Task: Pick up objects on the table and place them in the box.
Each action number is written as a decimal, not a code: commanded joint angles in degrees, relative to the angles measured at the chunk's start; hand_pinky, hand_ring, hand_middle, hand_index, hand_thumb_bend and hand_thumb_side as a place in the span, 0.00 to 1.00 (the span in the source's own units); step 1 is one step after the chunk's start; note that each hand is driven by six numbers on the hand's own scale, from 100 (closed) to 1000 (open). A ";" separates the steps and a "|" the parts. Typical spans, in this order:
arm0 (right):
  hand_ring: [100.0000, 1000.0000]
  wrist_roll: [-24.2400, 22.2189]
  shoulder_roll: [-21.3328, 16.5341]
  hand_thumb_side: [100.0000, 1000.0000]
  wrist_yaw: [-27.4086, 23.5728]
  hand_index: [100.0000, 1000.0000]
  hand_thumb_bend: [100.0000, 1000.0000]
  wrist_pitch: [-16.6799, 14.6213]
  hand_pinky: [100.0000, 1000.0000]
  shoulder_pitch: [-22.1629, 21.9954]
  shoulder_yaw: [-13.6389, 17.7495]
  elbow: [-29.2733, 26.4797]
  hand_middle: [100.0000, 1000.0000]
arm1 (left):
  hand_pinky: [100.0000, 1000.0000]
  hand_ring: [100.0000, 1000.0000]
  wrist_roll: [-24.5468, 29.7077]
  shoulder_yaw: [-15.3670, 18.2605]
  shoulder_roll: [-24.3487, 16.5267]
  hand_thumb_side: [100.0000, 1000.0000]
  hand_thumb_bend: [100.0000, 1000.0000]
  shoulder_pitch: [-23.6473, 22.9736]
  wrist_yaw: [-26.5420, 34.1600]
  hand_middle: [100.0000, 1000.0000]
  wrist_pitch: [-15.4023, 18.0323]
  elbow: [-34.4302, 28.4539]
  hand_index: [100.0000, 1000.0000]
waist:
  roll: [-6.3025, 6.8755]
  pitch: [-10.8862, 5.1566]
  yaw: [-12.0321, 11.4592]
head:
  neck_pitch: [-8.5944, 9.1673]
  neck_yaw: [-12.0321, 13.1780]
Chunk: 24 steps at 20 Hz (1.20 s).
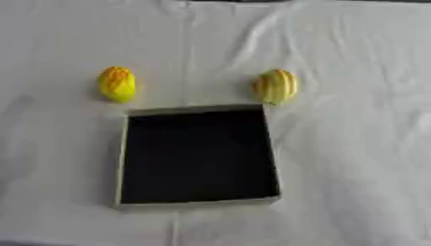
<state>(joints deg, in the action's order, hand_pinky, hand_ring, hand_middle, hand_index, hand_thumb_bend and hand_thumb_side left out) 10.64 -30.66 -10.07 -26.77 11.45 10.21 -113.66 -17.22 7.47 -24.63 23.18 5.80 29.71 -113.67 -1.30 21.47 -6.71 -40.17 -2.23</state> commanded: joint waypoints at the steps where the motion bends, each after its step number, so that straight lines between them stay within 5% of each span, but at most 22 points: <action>1: 0.79 -0.05 -2.60 0.51 1.04 0.79 0.00 -0.40 0.90 -0.57 0.59 -0.93 0.53 | 0.82 0.79 0.19 0.50 -0.83 0.57 0.00 0.24 0.25 0.74 0.14 -0.92 0.85 | 0.07 -1.06 -0.02 | 0.24 -0.46; 9: 0.80 -1.65 -11.11 0.46 6.16 0.80 0.00 1.84 0.88 -4.32 0.38 -0.93 0.54 | 0.83 0.79 0.42 0.35 -1.33 0.57 0.00 0.28 -0.15 0.73 0.22 -0.92 0.85 | -0.19 -0.08 0.27 | 0.51 -0.50; 15: 0.81 -3.65 -19.67 0.25 11.42 0.82 0.00 1.70 0.85 -6.77 0.86 -0.93 0.61 | 0.83 0.79 0.63 0.07 -2.01 0.57 0.00 0.14 -0.44 0.73 0.18 -0.92 0.84 | -0.98 0.04 0.67 | 1.49 0.12; 19: 0.82 -5.97 -25.10 0.14 14.77 0.85 0.00 4.01 0.83 -7.30 -2.05 -0.93 0.70 | 0.83 0.79 1.02 -0.36 -2.44 0.57 0.00 0.32 -0.37 0.73 0.14 -0.92 0.84 | -1.44 0.03 0.64 | 2.32 0.15; 24: 0.84 -9.94 -31.67 0.18 18.80 0.87 0.00 7.51 0.83 -5.75 -6.22 -0.93 0.77 | 0.83 0.79 1.48 -0.62 -2.70 0.57 0.00 0.36 -0.21 0.73 0.23 -0.92 0.84 | -1.55 0.07 0.41 | 2.49 -0.11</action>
<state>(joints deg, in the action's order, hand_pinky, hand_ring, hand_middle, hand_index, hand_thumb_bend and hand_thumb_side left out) 1.67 -58.66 7.51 -19.92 5.23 4.31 -113.66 -15.98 6.84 -25.49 23.10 5.54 29.92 -113.67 -2.95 22.53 -6.32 -38.47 -2.19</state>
